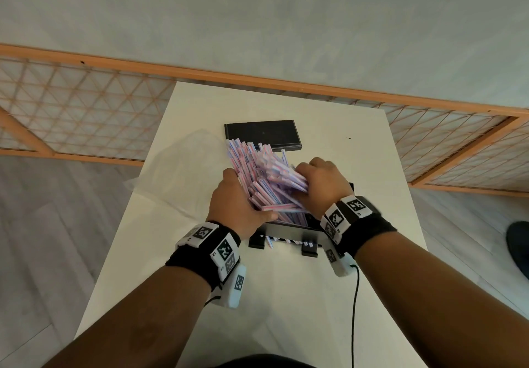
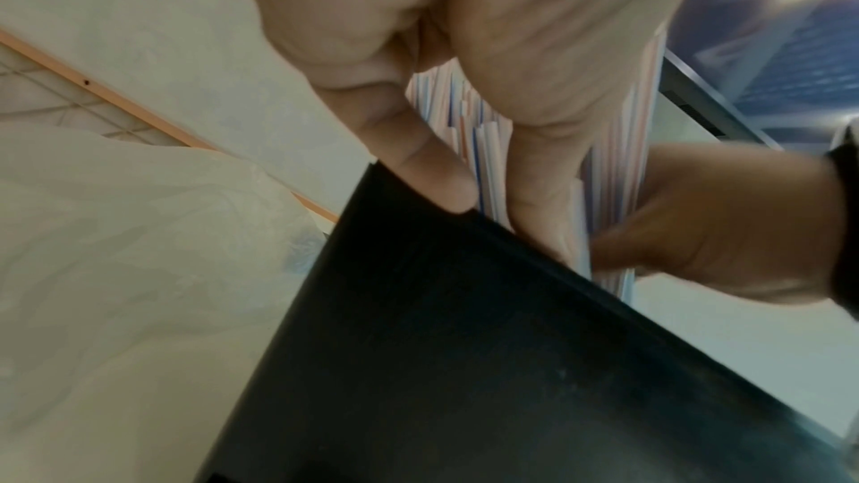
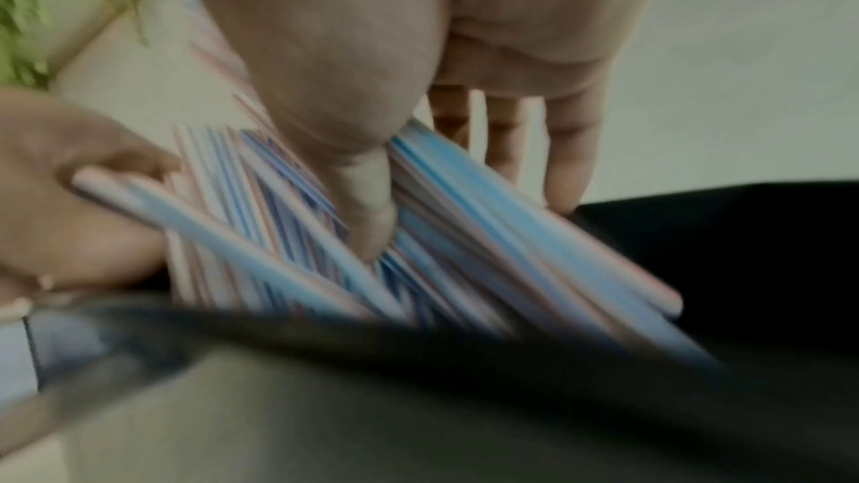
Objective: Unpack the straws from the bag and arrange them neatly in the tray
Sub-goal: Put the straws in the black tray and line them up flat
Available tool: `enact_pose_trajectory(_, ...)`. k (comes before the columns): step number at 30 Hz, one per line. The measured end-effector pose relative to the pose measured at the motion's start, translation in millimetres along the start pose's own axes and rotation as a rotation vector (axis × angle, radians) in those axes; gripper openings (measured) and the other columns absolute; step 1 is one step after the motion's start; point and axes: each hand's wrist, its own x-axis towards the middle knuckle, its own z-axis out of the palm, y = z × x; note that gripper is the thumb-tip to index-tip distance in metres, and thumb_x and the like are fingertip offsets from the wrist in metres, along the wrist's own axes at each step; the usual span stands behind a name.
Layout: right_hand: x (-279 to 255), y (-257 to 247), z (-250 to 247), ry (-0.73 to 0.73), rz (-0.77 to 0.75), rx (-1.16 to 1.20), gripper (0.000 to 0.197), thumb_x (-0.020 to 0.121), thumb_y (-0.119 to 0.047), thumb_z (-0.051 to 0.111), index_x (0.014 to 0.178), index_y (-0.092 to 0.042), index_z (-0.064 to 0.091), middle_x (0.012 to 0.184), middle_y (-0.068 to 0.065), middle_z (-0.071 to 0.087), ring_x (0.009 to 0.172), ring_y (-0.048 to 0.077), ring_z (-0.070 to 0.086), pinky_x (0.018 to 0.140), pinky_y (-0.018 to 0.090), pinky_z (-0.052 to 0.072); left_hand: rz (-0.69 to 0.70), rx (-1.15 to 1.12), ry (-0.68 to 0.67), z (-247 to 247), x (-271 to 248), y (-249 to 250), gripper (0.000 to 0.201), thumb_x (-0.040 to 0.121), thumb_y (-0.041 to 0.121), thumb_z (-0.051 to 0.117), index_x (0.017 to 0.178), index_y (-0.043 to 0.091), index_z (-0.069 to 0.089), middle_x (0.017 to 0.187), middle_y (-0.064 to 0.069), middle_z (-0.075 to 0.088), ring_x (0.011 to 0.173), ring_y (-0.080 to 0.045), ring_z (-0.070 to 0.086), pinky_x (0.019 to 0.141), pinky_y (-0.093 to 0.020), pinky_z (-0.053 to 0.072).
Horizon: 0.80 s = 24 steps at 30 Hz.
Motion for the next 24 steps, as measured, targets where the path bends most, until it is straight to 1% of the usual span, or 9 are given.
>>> enact_pose_trajectory(2,-4.1,4.7,3.1,-0.042,0.081,-0.107,0.044,0.077,-0.047,0.072,0.109,-0.023,0.053,0.109,0.006,0.046,0.102,0.031,0.050,0.077,0.038,0.050,0.005,0.000,-0.006,-0.3,-0.5,0.3,0.087,0.049,0.047,0.096,0.105,0.020,0.034,0.103,-0.005,0.070,0.099,-0.029,0.066,0.072,-0.031,0.046)
enact_pose_trajectory(3,-6.1,6.8,2.9,-0.069,0.125,-0.093,0.050,0.076,-0.045,0.075,0.111,-0.021,0.050,0.111,0.007,0.045,0.101,0.032,0.052,0.075,0.038,0.049,0.002,-0.001,-0.008,-0.6,-0.7,0.0,0.088,0.049,0.047,0.096,0.105,0.021,0.033,0.104,-0.005,0.070,0.100,-0.029,0.066,0.072,-0.030,0.045)
enact_pose_trajectory(6,-9.4,13.8,1.7,-0.114,0.224,0.080,0.058,0.070,-0.036,0.084,0.104,-0.014,0.043,0.098,0.006,0.053,0.085,0.029,0.053,0.069,0.032,0.041,-0.007,-0.006,-0.008,-1.6,-0.9,-0.3,0.089,0.049,0.047,0.096,0.106,0.022,0.032,0.105,-0.004,0.071,0.102,-0.028,0.066,0.074,-0.030,0.047)
enact_pose_trajectory(10,-17.0,28.0,8.2,-0.134,0.260,0.217,0.046,0.064,-0.024,0.087,0.086,-0.017,0.047,0.084,0.002,0.062,0.078,0.024,0.057,0.065,0.028,0.044,-0.006,-0.017,0.002,-1.2,-0.6,-1.2,0.078,0.061,0.042,0.092,0.112,0.018,0.038,0.092,0.002,0.070,0.093,-0.024,0.068,0.071,-0.028,0.045)
enact_pose_trajectory(14,-22.7,36.4,15.9,-0.097,0.268,0.248,0.036,0.066,-0.019,0.083,0.081,-0.017,0.050,0.082,0.000,0.058,0.075,0.022,0.053,0.056,0.023,0.034,-0.005,-0.021,0.036,-1.3,-0.9,-2.6,0.063,0.075,0.032,0.083,0.120,0.012,0.043,0.084,0.003,0.066,0.091,-0.027,0.068,0.070,-0.028,0.044)
enact_pose_trajectory(16,-22.8,36.9,17.6,-0.086,0.251,0.207,0.035,0.069,-0.016,0.079,0.091,-0.016,0.051,0.090,0.001,0.051,0.081,0.022,0.048,0.064,0.026,0.035,-0.009,-0.024,0.045,-1.2,-1.0,-1.8,0.057,0.080,0.027,0.078,0.123,0.010,0.044,0.081,0.003,0.064,0.093,-0.029,0.068,0.073,-0.029,0.045)
enact_pose_trajectory(18,-22.1,35.7,19.3,-0.083,0.231,0.191,0.038,0.071,-0.014,0.074,0.101,-0.015,0.051,0.095,0.001,0.048,0.085,0.022,0.046,0.072,0.029,0.040,-0.017,-0.027,0.051,-2.2,-1.3,-0.2,0.055,0.083,0.025,0.076,0.125,0.008,0.044,0.075,0.006,0.062,0.093,-0.029,0.068,0.075,-0.029,0.045)
enact_pose_trajectory(21,-22.1,32.4,22.0,-0.104,0.150,0.224,0.027,0.069,-0.010,0.073,0.091,-0.018,0.060,0.092,0.001,0.059,0.084,0.024,0.058,0.075,0.031,0.050,-0.040,-0.060,0.045,-3.7,-2.8,2.7,0.055,0.085,0.027,0.075,0.126,0.008,0.044,0.068,0.010,0.059,0.083,-0.023,0.065,0.073,-0.028,0.041)
enact_pose_trajectory(24,-24.1,34.9,22.6,-0.094,0.106,0.241,0.019,0.068,-0.009,0.073,0.083,-0.018,0.066,0.084,-0.001,0.063,0.079,0.023,0.060,0.072,0.031,0.050,-0.082,-0.114,0.057,-3.8,-3.5,2.0,0.052,0.086,0.027,0.074,0.126,0.011,0.044,0.069,0.008,0.061,0.073,-0.015,0.060,0.071,-0.030,0.042)
